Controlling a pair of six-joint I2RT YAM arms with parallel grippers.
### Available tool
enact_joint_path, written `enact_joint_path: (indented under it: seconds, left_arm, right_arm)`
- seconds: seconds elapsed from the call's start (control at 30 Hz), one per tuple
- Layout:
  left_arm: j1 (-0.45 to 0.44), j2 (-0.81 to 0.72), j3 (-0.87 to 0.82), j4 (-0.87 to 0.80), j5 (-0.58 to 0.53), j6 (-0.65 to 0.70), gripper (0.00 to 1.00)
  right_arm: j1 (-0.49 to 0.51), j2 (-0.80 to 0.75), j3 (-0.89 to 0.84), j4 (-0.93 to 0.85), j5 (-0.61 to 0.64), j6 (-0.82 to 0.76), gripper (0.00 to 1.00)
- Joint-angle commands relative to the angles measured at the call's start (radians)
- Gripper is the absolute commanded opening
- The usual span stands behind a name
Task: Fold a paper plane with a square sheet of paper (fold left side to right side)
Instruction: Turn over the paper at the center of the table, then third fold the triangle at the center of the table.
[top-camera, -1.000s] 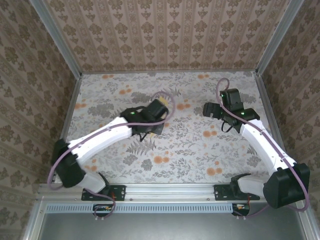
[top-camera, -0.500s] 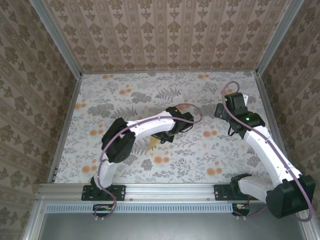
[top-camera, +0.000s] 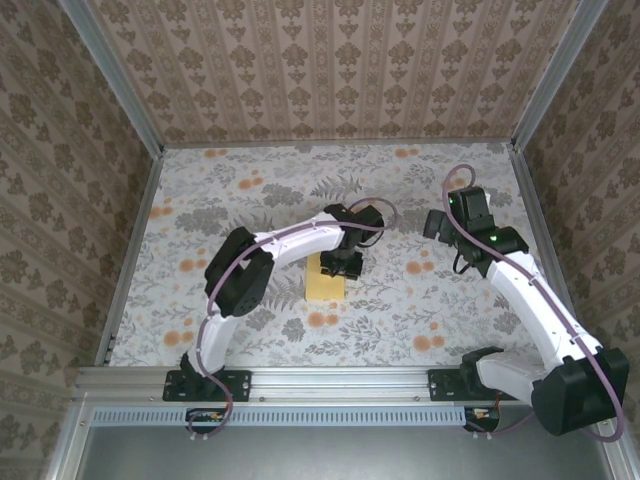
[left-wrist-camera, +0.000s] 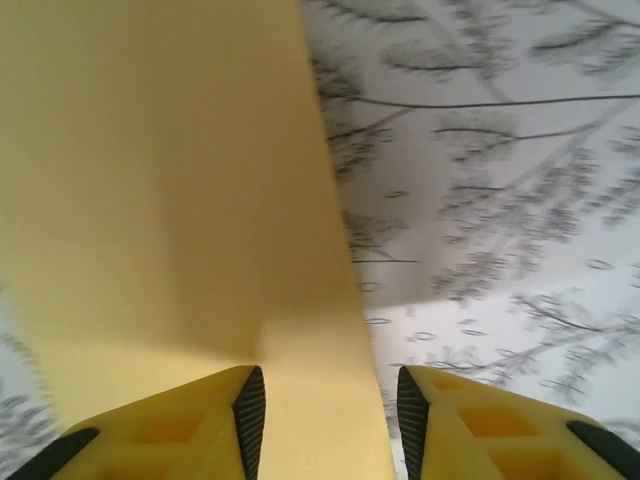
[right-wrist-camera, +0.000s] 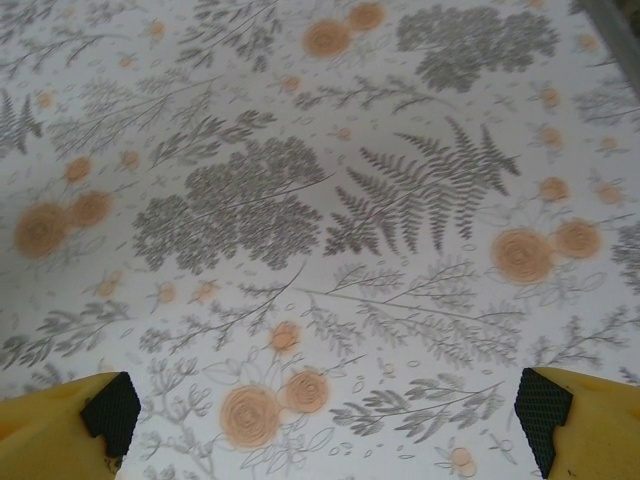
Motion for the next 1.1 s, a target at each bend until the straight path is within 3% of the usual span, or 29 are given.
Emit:
enact_joint_path:
  seconds: [0.0,0.17,0.27,0.5,0.77,1.07]
  left_arm:
    - [0.029,-0.145,-0.088,0.187,0.159,0.043,0.51]
    - [0.118,-0.333,-0.294,0.343,0.207,0.040,0.55]
    - [0.186,-0.428,-0.425,0.414,0.243,0.038,0.56]
    - [0.323,-0.524,-0.654,0.557,0.357,-0.004,0.57]
    - [0.351,-0.468,-0.746,0.664,0.413,-0.069,0.56]
    - [0.350,-0.400,-0.762,0.724,0.451,-0.101,0.55]
  right_arm:
    - [-0.002,0.027,0.004,0.024,-0.165,-0.032,1.00]
    - [0.013,0.072,-0.010,0.088,-0.414,-0.045,0.92]
    - [0.061,0.114,-0.020,0.152,-0.499,-0.038,0.89]
    - [0.212,0.162,-0.050,0.227,-0.487,-0.023,0.90]
    - [0.333,0.139,-0.113,0.244,-0.418,-0.040,0.92]
    - [0.365,0.128,-0.128,0.248,-0.408,-0.043,0.92]
